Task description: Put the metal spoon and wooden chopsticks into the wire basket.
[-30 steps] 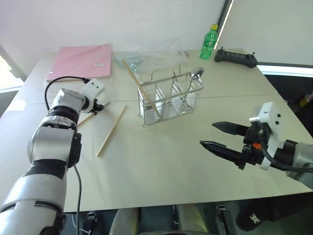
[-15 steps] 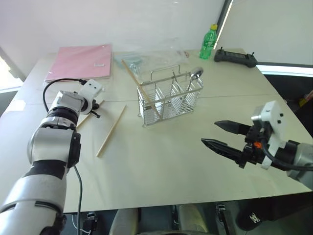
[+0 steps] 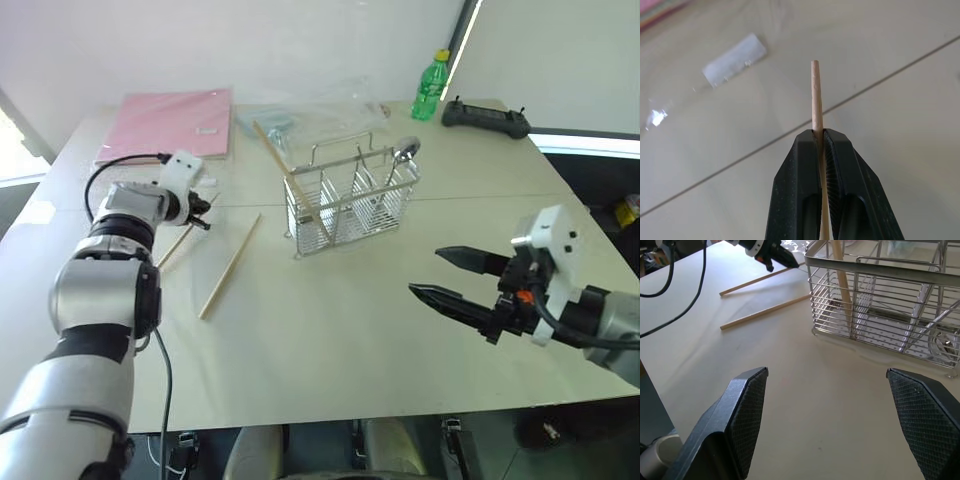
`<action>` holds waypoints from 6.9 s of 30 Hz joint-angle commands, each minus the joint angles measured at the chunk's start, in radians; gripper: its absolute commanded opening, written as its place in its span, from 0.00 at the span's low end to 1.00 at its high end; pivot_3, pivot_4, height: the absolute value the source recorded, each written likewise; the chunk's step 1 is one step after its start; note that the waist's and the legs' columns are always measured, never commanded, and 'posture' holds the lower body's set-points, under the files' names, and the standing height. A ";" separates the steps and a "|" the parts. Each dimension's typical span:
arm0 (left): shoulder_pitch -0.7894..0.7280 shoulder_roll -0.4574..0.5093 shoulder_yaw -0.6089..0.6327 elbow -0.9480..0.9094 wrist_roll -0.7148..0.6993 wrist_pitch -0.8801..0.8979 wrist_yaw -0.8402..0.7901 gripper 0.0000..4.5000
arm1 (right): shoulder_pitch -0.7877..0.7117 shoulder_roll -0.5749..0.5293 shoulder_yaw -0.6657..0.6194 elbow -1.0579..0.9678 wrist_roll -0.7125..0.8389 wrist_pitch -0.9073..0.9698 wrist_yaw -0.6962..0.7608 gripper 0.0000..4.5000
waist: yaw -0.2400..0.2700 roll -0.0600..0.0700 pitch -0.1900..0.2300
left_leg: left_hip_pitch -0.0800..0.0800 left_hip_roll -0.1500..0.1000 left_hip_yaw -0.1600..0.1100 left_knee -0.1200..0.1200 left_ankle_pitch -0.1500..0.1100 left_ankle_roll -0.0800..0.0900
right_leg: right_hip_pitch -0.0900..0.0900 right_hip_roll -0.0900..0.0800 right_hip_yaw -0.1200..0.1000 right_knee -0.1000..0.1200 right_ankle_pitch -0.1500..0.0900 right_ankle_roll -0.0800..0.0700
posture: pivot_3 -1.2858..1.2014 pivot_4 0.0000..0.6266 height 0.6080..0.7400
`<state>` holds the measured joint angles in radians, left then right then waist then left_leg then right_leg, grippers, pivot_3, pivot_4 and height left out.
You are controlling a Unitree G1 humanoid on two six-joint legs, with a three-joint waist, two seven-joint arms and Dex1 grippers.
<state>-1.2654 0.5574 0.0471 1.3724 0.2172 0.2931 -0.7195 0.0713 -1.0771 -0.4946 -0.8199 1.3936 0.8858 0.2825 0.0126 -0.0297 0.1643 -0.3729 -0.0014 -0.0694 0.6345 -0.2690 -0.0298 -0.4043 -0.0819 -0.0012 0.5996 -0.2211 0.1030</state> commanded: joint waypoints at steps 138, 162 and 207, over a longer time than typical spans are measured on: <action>-0.118 -0.216 -0.366 -0.046 0.068 0.367 -0.233 0.07 | 0.129 0.196 0.122 -0.094 -0.178 -0.116 -0.067 0.87 | 0.000 0.003 0.001 | -0.011 -0.003 -0.009 0.012 -0.004 0.007 | 0.000 0.002 -0.001 -0.001 -0.002 0.001 | 0.52 0.24 0.91; -0.180 -0.095 -0.089 -0.095 -0.088 0.287 0.043 0.07 | 0.086 0.182 0.124 -0.066 -0.208 -0.109 0.003 0.87 | -0.001 0.003 0.001 | -0.011 -0.003 -0.009 0.012 -0.004 0.007 | 0.000 0.002 -0.001 0.000 -0.002 0.003 | 0.52 0.24 0.91; 0.192 -0.227 0.041 -1.327 -0.821 0.419 0.093 0.37 | 0.138 0.142 0.016 -0.061 -0.107 -0.091 -0.058 0.87 | 0.000 0.007 0.001 | 0.000 -0.004 -0.007 0.012 -0.004 0.006 | 0.011 0.001 0.001 -0.004 -0.003 0.000 | 0.52 0.24 0.91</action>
<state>-1.0629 0.3214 0.0870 0.0900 -0.6011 0.7169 -0.6169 0.2086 -0.9415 -0.4502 -0.8607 1.2804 0.8191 0.2244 0.0121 -0.0225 0.1648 -0.3733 -0.0050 -0.0766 0.6467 -0.2725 -0.0242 -0.3935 -0.0803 0.0000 0.5959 -0.2237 0.1027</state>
